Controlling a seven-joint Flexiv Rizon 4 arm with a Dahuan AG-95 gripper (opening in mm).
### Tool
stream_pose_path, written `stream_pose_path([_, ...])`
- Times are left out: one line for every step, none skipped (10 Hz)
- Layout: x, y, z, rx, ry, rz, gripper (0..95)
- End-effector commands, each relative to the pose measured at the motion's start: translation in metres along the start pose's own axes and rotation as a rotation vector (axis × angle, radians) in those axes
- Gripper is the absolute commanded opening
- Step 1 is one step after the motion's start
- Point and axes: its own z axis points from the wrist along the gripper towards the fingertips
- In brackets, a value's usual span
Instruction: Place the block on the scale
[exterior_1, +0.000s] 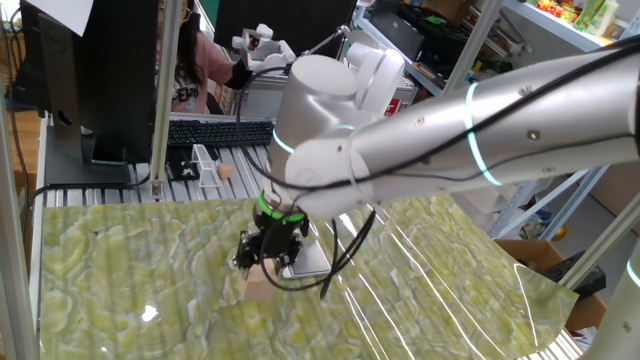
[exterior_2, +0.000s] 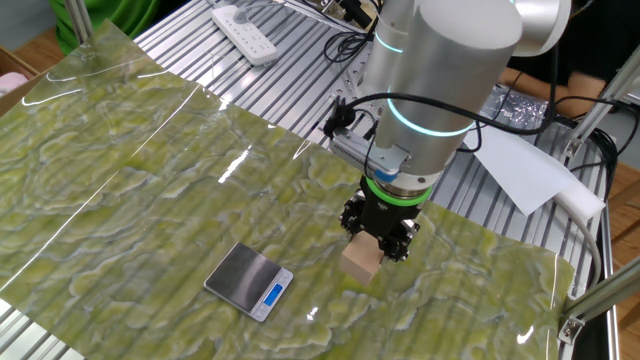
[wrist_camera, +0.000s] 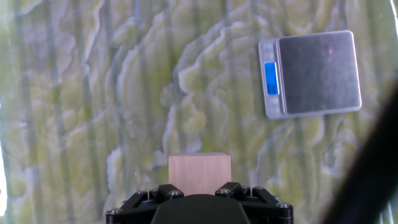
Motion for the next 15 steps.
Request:
stream_pose_path([-0.007,-0.003,-0.003,-0.001,0.008,-0.013,0.0])
stream_pose_path([-0.011,-0.005,-0.005,-0.001,0.014,-0.019,0.0])
stream_pose_path([-0.014,-0.006,-0.007,0.000,0.016,-0.024,0.0])
stream_pose_path([-0.015,-0.007,-0.008,0.001,0.017,-0.027,0.0])
stream_pose_path([-0.016,-0.007,-0.008,0.001,0.017,-0.028,0.0])
stream_pose_path([-0.018,-0.008,-0.009,0.001,0.018,-0.028,0.0])
stream_pose_path([-0.019,-0.009,-0.010,0.001,0.018,-0.030,0.0])
stream_pose_path([-0.022,-0.010,-0.012,0.001,0.019,-0.034,0.0])
stream_pose_path([-0.024,-0.012,-0.013,0.001,0.022,-0.039,0.0])
stream_pose_path([-0.028,-0.014,-0.016,0.002,0.026,-0.047,0.0])
stream_pose_path([-0.031,-0.016,-0.018,0.002,0.030,-0.051,0.0])
stream_pose_path([-0.034,-0.018,-0.020,0.002,0.032,-0.056,0.0])
stream_pose_path([-0.037,-0.021,-0.021,0.001,0.034,-0.060,0.0])
stream_pose_path([-0.038,-0.023,-0.021,0.001,0.035,-0.064,0.0])
stream_pose_path([-0.038,-0.027,-0.020,0.000,0.034,-0.071,0.0])
